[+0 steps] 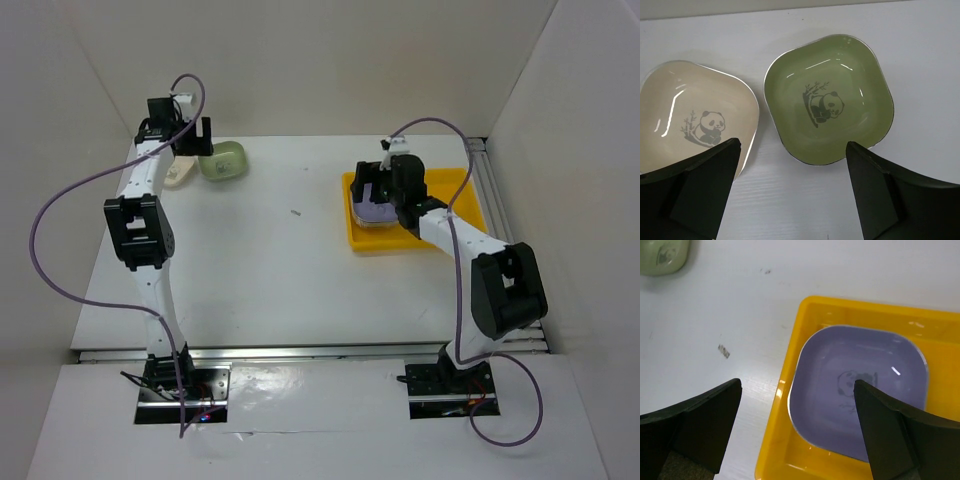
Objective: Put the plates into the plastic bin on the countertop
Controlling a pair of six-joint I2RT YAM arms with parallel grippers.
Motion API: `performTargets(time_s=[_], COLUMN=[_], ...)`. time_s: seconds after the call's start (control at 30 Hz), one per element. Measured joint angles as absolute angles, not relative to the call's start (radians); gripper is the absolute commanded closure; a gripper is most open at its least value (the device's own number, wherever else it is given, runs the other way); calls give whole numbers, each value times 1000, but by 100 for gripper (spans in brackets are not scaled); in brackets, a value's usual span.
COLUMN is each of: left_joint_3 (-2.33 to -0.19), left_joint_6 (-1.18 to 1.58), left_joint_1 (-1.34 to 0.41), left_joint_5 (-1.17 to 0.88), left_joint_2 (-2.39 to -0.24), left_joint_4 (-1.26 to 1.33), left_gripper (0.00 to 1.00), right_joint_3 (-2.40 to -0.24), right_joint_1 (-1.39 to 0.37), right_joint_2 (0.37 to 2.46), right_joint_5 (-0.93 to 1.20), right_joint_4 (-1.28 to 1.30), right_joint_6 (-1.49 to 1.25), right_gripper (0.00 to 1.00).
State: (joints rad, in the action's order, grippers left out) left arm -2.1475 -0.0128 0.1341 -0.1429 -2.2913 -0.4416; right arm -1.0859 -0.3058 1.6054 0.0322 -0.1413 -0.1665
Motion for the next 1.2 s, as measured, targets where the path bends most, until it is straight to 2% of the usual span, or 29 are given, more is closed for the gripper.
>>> performTargets(time_s=[0.1, 0.27, 0.43, 0.73, 1.0, 1.17, 1.2], left_joint_3=[-2156, -2098, -2034, -2041, -2091, -2093, -2093], left_joint_6=[22, 119, 224, 317, 347, 347, 348], left_joint_1=[137, 132, 126, 126, 126, 126, 126], left_joint_5=[-148, -165, -162, -124, -107, -88, -83], left_joint_2=[-2324, -2336, -2337, -2344, -2416, -2454, -2454], left_joint_4=[-448, -440, -442, -411, -396, -403, -400], left_gripper=[1, 11, 15, 16, 24, 24, 28], right_joint_3=[-1050, -1039, -1039, -1028, -1009, -1007, -1007], right_joint_1=[-340, -373, -378, -384, -392, -393, -393], right_joint_2=[1600, 1613, 1643, 1644, 1645, 1645, 1645], right_joint_5=[37, 30, 24, 23, 23, 23, 23], right_joint_4=[-146, -160, -163, -173, -179, -179, -179], right_joint_6=[-167, -163, -162, -142, -135, -131, -130], right_gripper=[0, 0, 0, 0, 0, 0, 0])
